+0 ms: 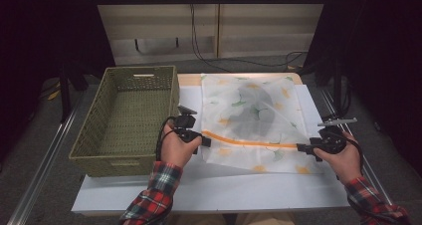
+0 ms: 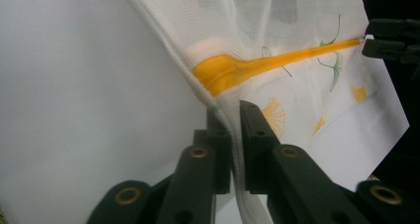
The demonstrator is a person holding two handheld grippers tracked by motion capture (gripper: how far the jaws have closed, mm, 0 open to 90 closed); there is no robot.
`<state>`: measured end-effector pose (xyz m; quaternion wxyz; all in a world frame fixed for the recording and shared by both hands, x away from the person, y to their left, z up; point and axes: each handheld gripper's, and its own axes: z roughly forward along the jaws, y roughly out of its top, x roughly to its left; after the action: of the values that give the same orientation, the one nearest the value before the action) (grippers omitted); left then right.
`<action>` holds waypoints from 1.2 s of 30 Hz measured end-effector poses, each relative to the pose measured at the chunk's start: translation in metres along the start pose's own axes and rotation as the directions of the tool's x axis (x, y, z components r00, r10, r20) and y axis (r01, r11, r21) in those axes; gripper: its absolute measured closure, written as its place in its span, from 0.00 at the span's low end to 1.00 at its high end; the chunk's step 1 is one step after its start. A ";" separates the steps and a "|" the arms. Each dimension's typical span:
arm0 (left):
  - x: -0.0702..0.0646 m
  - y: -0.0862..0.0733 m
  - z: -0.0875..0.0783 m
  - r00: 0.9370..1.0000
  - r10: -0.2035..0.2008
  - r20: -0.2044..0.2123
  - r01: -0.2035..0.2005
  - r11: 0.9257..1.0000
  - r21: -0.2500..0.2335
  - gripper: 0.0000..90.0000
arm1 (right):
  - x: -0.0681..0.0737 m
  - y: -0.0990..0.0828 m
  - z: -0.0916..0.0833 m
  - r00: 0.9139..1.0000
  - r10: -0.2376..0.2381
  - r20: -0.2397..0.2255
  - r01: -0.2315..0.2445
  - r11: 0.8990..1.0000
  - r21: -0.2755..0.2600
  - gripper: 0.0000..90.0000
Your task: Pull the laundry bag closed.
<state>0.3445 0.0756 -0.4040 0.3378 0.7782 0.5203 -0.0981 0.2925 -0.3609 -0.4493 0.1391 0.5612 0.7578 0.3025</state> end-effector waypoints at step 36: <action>-0.006 0.003 0.002 0.992 0.084 -0.096 -0.091 0.993 -0.069 0.22 | 0.005 0.002 0.001 1.000 -0.016 -0.011 0.016 1.000 -0.006 0.28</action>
<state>0.3451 0.0695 -0.4012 0.3456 0.7912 0.5039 -0.0279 0.2933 -0.3553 -0.4484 0.1388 0.5528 0.7623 0.3067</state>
